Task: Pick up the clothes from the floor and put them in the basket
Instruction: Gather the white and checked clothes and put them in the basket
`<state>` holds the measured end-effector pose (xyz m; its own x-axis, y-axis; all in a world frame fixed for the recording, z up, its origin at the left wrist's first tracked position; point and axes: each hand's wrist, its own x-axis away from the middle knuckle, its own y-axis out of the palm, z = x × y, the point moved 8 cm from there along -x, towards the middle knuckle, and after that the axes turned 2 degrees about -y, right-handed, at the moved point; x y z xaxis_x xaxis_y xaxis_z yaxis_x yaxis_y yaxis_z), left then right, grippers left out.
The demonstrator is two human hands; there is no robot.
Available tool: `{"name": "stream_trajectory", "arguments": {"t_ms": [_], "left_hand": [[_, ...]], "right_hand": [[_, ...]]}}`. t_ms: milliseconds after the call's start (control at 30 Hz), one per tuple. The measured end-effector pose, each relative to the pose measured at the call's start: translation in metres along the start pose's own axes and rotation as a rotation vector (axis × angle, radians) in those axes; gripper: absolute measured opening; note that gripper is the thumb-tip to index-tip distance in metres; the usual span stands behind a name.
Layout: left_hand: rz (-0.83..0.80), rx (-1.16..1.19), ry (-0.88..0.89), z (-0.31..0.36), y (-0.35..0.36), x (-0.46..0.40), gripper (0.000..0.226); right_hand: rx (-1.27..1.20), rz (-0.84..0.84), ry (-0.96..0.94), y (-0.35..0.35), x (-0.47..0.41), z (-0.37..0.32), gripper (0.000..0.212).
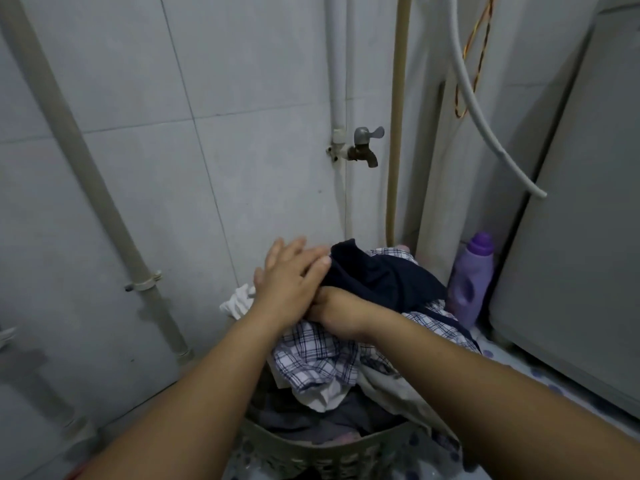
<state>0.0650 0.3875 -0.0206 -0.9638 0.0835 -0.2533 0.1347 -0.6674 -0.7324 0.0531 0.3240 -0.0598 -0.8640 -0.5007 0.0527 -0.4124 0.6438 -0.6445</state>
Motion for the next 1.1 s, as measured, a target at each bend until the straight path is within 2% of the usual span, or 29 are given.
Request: {"name": "stream_trajectory", "arguments": {"t_ms": [67, 133, 233, 300, 433, 500, 567, 700, 767, 933, 1033, 1100], "left_hand": [[-0.209, -0.122, -0.003, 0.006, 0.025, 0.0, 0.041], [-0.351, -0.258, -0.025, -0.002, 0.042, 0.001, 0.045], [-0.555, -0.463, -0.119, -0.034, 0.063, 0.01, 0.063], [-0.674, -0.577, -0.19, -0.058, 0.074, 0.022, 0.08], [-0.796, -0.701, -0.233, -0.079, 0.084, 0.044, 0.092], [-0.826, -0.738, -0.229, -0.077, 0.089, 0.048, 0.093], [-0.833, -0.756, -0.236, -0.08, 0.094, 0.049, 0.094], [-0.826, -0.75, -0.244, -0.101, 0.108, 0.051, 0.103], [-0.816, -0.725, -0.251, -0.108, 0.113, 0.053, 0.103], [-0.791, -0.644, -0.285, -0.106, 0.112, 0.057, 0.1], [-0.788, -0.643, -0.282, -0.108, 0.114, 0.057, 0.104], [-0.799, -0.657, -0.266, -0.114, 0.117, 0.054, 0.122]], "right_hand": [[0.078, -0.013, 0.004, -0.011, 0.016, 0.006, 0.033], [0.044, 0.034, 0.053, -0.029, 0.034, 0.021, 0.031], [-0.051, 0.266, 0.172, -0.069, 0.065, 0.063, 0.029], [0.083, 0.35, 0.224, -0.091, 0.082, 0.091, 0.036], [0.368, 0.101, 0.454, -0.095, 0.092, 0.161, 0.109], [0.455, 0.03, 0.499, -0.09, 0.088, 0.177, 0.128], [0.545, 0.002, 0.509, -0.085, 0.081, 0.18, 0.133], [0.654, -0.014, 0.509, -0.077, 0.062, 0.17, 0.13], [0.617, 0.019, 0.56, -0.074, 0.055, 0.175, 0.119], [0.738, -0.019, 0.628, -0.063, 0.048, 0.184, 0.04], [0.747, -0.019, 0.67, -0.066, 0.046, 0.183, 0.032], [0.76, 0.042, 0.654, -0.07, 0.043, 0.173, 0.036]]}}
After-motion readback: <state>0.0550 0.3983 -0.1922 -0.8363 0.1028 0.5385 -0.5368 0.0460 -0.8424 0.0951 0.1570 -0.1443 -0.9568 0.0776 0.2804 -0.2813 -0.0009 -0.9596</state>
